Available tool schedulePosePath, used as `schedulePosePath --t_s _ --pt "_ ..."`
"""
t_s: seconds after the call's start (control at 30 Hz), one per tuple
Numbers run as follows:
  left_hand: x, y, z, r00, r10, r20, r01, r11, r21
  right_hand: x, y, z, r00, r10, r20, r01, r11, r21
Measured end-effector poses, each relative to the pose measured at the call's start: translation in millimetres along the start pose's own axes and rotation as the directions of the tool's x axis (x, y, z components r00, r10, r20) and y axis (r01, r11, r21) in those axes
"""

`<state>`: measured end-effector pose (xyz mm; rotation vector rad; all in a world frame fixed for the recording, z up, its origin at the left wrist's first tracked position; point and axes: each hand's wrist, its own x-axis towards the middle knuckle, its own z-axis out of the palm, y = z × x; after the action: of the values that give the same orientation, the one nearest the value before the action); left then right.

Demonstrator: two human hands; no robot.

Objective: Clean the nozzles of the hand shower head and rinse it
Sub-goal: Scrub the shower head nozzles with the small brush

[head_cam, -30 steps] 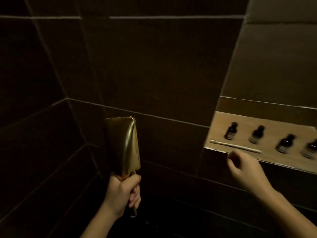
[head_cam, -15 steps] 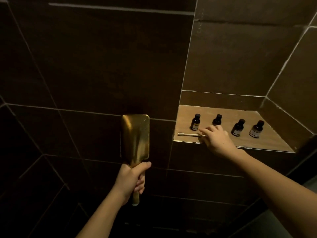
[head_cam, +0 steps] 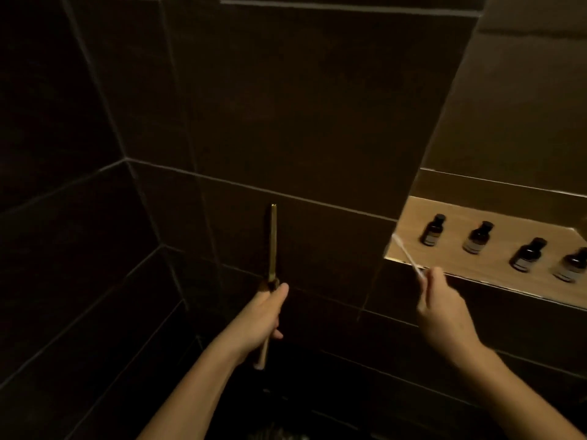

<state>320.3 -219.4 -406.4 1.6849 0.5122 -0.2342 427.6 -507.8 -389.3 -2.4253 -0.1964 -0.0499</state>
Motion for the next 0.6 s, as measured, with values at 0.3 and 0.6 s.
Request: schedulePosePath --t_s 0.3,0.6 --pt "-103.5 -62.7 -79.4 0.834 -0.068 -0.548 0.131 0.988 0.077 -48.4 -169.9 123.7 0.757 -0.478 0.445 0.34 0.87 0.356" --pt "-231.2 -131.7 -105.1 0.463 -0.173 -0.869 0.403 0.914 0.033 -130.4 -267.6 184.1 0.181 -0.708 0.683 0.535 0.653 0.535"
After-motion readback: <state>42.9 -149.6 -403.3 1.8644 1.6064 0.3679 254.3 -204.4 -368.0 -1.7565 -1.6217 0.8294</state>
